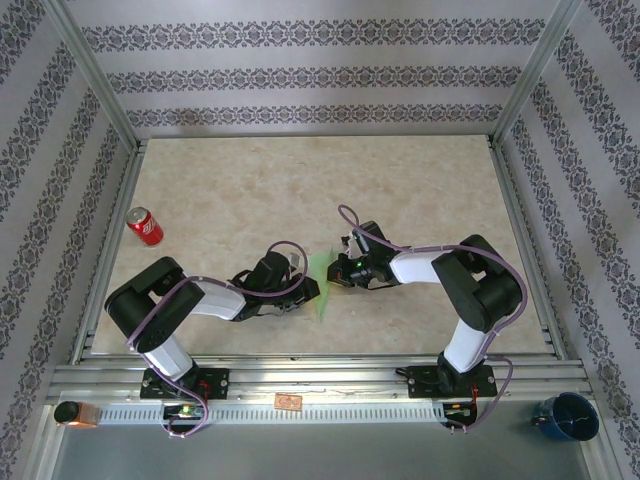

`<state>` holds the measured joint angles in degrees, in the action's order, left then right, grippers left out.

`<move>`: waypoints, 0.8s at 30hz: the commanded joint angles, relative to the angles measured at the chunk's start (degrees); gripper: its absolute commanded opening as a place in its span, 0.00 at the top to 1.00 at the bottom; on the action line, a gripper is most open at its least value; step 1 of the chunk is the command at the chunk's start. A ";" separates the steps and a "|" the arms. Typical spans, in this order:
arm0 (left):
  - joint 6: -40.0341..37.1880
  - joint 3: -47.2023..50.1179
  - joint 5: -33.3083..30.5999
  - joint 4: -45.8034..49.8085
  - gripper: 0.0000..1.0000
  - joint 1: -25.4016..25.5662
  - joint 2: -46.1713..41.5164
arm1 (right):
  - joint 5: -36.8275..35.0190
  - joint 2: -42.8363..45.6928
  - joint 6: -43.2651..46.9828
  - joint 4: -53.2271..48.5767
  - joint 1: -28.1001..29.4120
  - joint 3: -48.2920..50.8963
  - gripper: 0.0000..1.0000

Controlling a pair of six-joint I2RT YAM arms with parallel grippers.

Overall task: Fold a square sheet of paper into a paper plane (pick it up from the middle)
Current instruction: Fold the wing for the fifth time at the center of the table.

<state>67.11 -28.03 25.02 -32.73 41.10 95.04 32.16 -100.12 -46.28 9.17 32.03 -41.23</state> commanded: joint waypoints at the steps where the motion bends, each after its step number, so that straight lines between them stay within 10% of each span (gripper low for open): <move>1: 1.61 -0.27 -0.76 -6.12 0.79 -0.58 2.76 | -0.77 0.80 0.01 -2.14 0.49 0.80 0.94; 24: -3.50 0.04 0.47 3.87 1.00 -1.55 5.39 | 0.15 11.99 0.09 -2.40 -3.38 2.94 0.87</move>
<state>67.68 -28.10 28.14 -36.49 39.64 98.48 32.36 -91.31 -46.50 7.57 30.06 -39.75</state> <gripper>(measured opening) 0.050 0.124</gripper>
